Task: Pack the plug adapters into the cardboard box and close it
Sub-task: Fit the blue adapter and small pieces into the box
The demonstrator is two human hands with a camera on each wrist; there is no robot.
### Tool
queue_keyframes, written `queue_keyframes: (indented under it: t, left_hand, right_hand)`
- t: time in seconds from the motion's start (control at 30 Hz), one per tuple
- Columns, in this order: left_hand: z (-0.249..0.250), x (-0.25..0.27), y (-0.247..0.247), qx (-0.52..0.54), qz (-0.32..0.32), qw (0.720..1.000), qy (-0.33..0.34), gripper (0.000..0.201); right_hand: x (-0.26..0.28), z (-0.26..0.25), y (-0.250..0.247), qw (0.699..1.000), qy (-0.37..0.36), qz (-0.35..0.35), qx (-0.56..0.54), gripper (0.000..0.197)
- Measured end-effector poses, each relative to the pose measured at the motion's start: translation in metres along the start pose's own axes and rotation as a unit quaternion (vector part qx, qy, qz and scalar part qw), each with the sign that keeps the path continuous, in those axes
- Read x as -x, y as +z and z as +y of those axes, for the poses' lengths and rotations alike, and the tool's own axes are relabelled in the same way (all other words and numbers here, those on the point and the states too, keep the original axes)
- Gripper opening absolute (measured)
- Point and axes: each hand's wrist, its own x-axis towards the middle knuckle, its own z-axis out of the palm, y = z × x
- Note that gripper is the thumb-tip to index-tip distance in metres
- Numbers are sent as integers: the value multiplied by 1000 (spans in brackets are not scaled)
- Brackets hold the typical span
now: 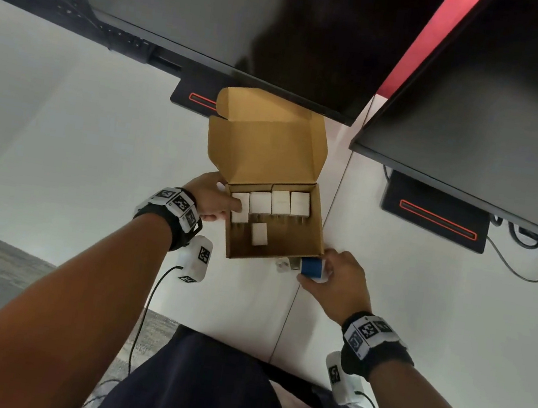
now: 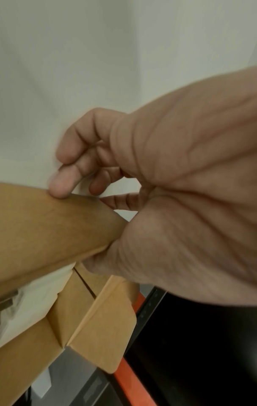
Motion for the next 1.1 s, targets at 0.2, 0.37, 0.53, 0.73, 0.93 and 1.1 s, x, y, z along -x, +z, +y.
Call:
queue_keyframes:
  t: [0.2,0.37,0.53,0.73,0.93,1.1]
  left_hand:
    - [-2,-3,2,25,22,999,-23,48]
    - [-5,-6,2,43,27,998,-28,55]
    - [-6,-7,1,42,20,999,-25,58]
    - [-10,-6,0,34,19,999,-9,50]
    - [-9,-6,-1,23,13,1000,2,46]
    - [-11,-7,-6,12,9,1000,13,48]
  right_hand:
    - [-10,19,-28,996,71,48,-5,58]
    - [-21,0,-64,990,-37,127,-50,59]
    - [-37,-71,-62,988,-143,-51,-14,67]
    - [-52,-108,-43,947,-135,-198,213,30]
    - [-58,-121,-31,943,-94,-211,241,23]
    - [-55,-117,-19,952,-95,-173,232,17]
